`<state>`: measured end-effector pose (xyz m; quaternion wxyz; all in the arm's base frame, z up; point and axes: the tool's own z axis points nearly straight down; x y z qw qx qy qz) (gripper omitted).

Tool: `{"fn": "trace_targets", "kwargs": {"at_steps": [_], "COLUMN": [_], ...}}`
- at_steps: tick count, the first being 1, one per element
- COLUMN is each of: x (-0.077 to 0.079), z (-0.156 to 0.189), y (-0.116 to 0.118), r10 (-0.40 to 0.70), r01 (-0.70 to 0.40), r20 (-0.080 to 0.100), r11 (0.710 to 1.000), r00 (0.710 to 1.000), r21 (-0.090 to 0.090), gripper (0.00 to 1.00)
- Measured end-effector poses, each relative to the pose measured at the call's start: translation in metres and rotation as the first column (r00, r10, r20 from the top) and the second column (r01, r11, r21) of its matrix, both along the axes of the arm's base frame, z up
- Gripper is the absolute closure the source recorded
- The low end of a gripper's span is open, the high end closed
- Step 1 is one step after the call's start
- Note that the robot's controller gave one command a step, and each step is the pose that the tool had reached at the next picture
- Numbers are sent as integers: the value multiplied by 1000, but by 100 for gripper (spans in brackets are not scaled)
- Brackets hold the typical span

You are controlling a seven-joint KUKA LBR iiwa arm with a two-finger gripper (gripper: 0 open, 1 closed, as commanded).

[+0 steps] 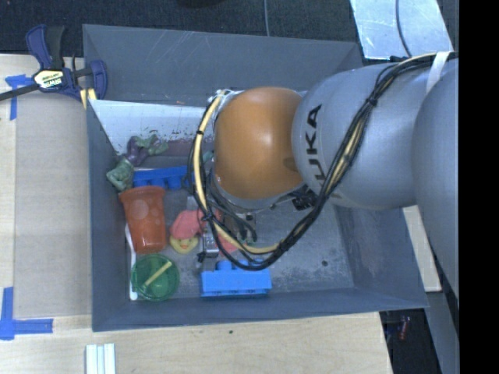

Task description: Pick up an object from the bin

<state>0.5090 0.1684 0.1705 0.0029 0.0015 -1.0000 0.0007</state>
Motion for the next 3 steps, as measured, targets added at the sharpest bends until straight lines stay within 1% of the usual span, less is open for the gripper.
{"fn": "trace_targets", "kwargs": {"at_steps": [1,2,3], "x": [2,29,47], "z": [5,-82,-98], "y": [-1,-15,-47], "r10": [-3,-49,57], "r01": [3,49,-58], "r20": [8,12,28], "r11": [1000,999,998], "r00": [1000,999,998], "r21": [2,4,7], "gripper": [0,0,100]}}
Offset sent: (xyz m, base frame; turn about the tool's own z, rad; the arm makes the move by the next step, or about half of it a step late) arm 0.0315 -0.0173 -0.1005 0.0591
